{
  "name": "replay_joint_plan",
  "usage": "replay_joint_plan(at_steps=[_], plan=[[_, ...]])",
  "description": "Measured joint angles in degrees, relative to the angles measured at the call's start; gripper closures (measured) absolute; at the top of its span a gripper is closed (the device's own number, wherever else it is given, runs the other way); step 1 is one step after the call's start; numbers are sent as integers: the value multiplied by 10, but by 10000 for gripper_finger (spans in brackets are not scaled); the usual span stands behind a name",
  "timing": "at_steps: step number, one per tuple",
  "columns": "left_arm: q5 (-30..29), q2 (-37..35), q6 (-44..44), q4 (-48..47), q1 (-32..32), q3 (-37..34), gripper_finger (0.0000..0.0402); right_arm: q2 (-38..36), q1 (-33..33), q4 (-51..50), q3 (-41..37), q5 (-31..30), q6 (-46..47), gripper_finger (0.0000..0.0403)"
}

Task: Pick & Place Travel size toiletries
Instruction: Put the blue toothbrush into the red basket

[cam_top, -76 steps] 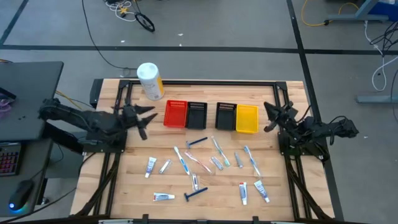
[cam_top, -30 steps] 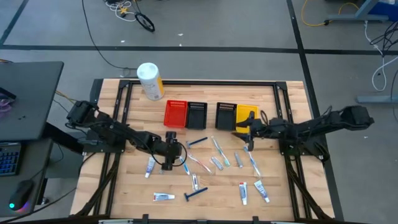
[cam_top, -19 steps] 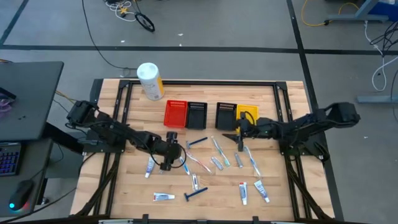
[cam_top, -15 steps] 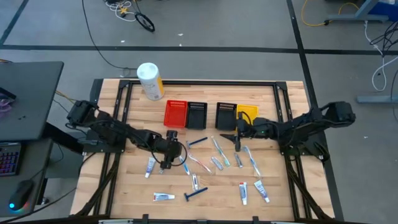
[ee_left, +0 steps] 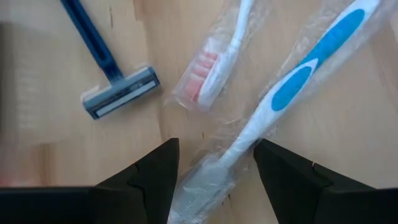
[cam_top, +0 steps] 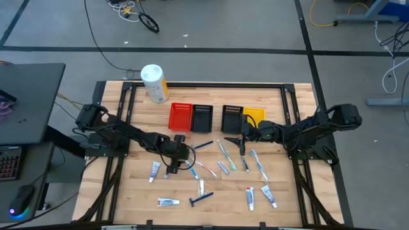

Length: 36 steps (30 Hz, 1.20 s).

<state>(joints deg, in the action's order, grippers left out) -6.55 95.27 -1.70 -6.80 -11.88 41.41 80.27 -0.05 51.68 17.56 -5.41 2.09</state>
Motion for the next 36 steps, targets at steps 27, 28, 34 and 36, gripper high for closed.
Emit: replay_joint_plan(at_steps=[27,28,34,36], plan=[[15,-70,203,-34,-63,-2,342,0,0,-32,0,1,-4,199],[-3,-80,207,-36,-69,-1,342,0,0,-32,0,1,-4,199],[-160,-137,234,-39,-84,0,345,0,0,-30,0,1,-4,199],[-216,-149,243,-47,-78,0,343,0,0,-30,0,1,-4,199]])
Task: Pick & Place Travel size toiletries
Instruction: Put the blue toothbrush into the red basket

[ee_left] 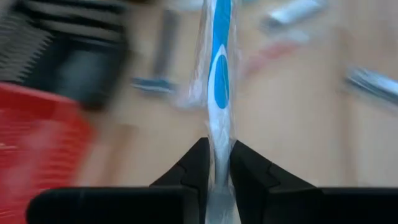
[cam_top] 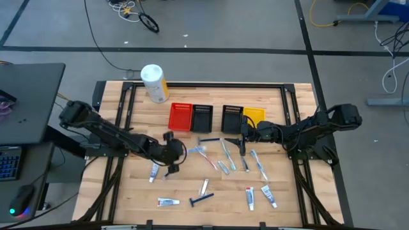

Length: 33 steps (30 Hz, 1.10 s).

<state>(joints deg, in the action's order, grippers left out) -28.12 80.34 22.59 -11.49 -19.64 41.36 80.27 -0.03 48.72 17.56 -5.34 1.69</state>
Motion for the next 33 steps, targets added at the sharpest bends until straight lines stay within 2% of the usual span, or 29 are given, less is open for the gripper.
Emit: replay_joint_plan(at_steps=[4,9,12,20,28,33], plan=[[-95,-11,41,-7,35,0,337,0,0,5,0,0,0,199],[-111,-5,121,-15,115,0,338,0,0,12,0,0,0,199],[-132,-5,128,-14,165,0,338,0,0,18,0,-1,0,199],[-78,-5,109,4,260,-11,337,0,0,17,0,-1,-7,199],[-50,-5,99,98,276,-68,333,0,0,17,0,-1,-9,199],[-38,-5,82,118,279,-76,307,0,-1,17,0,-41,-5,199]])
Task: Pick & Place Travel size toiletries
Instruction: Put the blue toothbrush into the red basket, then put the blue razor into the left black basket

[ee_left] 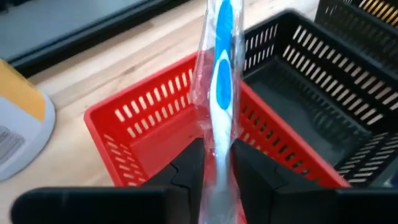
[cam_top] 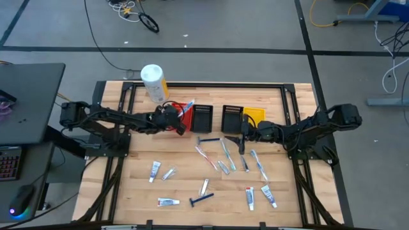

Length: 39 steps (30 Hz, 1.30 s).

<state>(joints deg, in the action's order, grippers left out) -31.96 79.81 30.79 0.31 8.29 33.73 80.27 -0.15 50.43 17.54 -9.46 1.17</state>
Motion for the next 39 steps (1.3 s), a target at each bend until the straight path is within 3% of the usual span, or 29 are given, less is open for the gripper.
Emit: replay_joint_plan(at_steps=[12,16,21,26,33,39], plan=[[-2,0,-21,10,1,2,236,12,-3,-27,31,13,20,199],[4,0,-41,31,-9,2,235,43,-2,-59,65,38,26,199],[61,0,-76,115,-40,2,242,97,11,-100,127,37,39,199],[75,-1,-112,177,-81,3,251,143,30,-212,206,37,23,199],[111,-1,-101,149,-132,3,255,187,33,-364,278,8,24,199],[104,-1,-102,141,-162,3,255,218,27,-381,282,-25,34,199]])
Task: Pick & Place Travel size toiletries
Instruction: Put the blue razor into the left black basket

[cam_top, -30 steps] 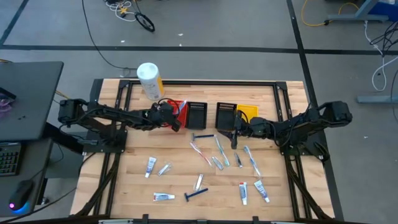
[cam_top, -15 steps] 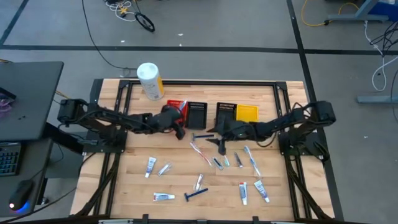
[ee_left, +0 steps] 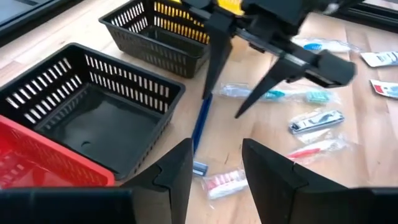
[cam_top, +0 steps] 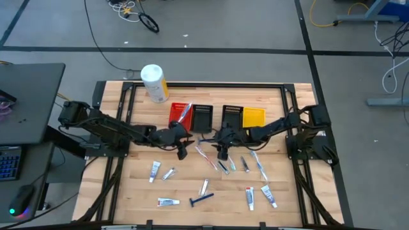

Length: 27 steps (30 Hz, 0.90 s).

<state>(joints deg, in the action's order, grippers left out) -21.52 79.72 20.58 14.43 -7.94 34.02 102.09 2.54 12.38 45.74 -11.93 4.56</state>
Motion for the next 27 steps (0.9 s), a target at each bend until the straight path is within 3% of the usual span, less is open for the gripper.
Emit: replay_joint_plan(at_steps=[8,16,27], plan=[[-9,0,-7,0,-4,0,255,-1,-3,-23,3,1,-10,215],[-20,0,-15,5,-4,0,255,-4,-11,-240,119,4,-42,219],[-14,0,-26,6,-4,0,255,31,-25,-260,142,36,-40,219]])
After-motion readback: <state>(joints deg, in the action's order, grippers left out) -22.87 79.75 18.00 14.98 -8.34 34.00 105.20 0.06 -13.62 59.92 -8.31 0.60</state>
